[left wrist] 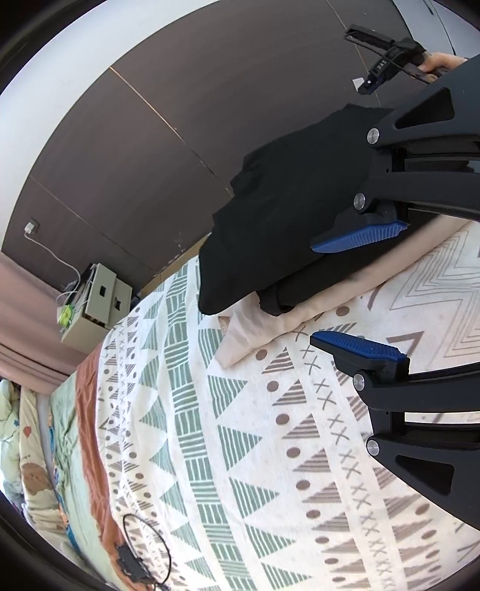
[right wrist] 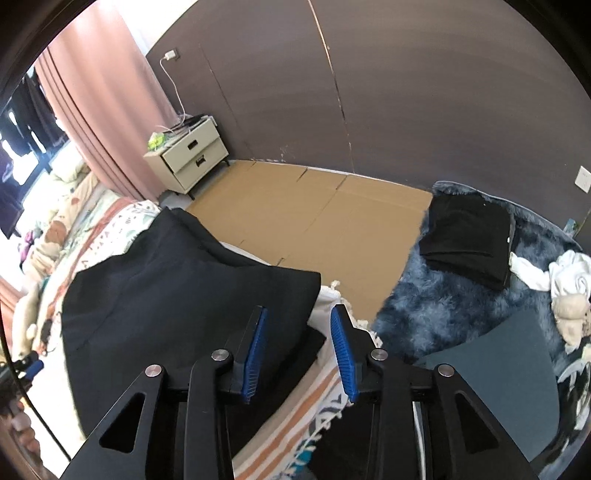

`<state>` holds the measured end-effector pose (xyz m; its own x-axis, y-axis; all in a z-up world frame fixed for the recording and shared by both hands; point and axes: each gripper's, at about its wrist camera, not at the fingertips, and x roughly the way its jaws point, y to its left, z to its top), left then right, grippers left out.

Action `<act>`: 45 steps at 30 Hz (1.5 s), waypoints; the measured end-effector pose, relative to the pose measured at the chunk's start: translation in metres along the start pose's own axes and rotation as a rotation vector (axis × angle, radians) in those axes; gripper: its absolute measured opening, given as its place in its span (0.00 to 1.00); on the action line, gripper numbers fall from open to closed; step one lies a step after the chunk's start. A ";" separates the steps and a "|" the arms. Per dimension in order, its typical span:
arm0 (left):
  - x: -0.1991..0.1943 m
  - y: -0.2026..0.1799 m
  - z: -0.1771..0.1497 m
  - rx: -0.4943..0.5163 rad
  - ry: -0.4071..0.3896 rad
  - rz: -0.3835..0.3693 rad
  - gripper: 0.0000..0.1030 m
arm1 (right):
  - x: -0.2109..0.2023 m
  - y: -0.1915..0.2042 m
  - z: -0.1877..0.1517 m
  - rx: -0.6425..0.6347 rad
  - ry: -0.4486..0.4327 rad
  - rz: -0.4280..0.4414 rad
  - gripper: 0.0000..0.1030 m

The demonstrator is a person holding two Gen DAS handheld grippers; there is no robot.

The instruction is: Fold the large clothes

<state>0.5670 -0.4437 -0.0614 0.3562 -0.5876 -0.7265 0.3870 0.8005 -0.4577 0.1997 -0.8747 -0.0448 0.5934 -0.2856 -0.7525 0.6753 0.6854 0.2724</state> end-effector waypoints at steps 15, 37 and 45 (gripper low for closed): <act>-0.150 -0.008 -0.037 0.106 -0.172 0.029 0.93 | -0.116 0.030 -0.048 -0.036 -0.020 0.095 0.92; -0.315 -0.011 -0.168 0.213 -0.325 0.069 0.97 | -0.248 0.087 -0.148 -0.194 -0.107 0.201 0.92; -0.361 -0.005 -0.227 0.234 -0.404 0.113 0.97 | -0.279 0.090 -0.185 -0.231 -0.148 0.255 0.92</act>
<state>0.2431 -0.2090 0.0868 0.6912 -0.5348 -0.4861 0.4915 0.8410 -0.2262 0.0138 -0.6096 0.0790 0.7983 -0.1683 -0.5783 0.3907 0.8755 0.2845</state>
